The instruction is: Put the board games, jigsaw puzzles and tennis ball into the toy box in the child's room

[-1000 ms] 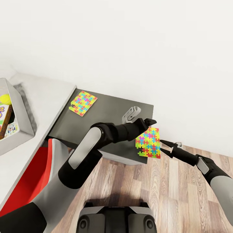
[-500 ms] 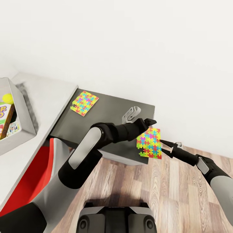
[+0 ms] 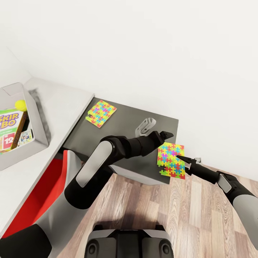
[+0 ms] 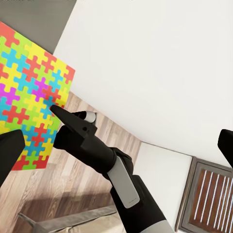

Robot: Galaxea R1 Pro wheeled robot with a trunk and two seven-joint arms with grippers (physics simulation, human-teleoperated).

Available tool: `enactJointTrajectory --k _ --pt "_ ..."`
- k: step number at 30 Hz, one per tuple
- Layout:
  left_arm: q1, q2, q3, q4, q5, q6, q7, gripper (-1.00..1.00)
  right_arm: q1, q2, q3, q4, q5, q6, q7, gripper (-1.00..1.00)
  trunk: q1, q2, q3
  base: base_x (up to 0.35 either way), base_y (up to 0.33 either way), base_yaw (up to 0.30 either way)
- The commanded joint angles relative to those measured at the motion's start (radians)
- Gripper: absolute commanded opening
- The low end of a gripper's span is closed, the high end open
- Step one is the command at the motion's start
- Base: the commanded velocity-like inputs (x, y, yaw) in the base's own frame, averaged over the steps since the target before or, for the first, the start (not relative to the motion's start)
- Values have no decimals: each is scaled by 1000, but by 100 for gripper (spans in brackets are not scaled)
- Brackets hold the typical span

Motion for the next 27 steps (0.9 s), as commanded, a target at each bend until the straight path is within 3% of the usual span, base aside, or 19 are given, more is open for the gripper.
enactJointTrajectory --k 1,5,6,27 --pt "-1 0 1 -1 6 2 7 100 0 0 -1 0 -2 7 1 100 1 -2 -1 0 0 49" --pt "-1 -1 0 -1 5 2 7 100 0 0 -1 0 -2 7 -3 100 1 -2 -1 0 0 32" --pt "-1 -1 0 -1 6 2 8 100 0 0 -2 0 -2 6 -4 -100 1 -2 -1 0 0 20" --pt "-1 -1 0 -1 5 2 8 100 0 0 -1 -2 -5 8 -58 -100 1 -2 0 0 0 5"
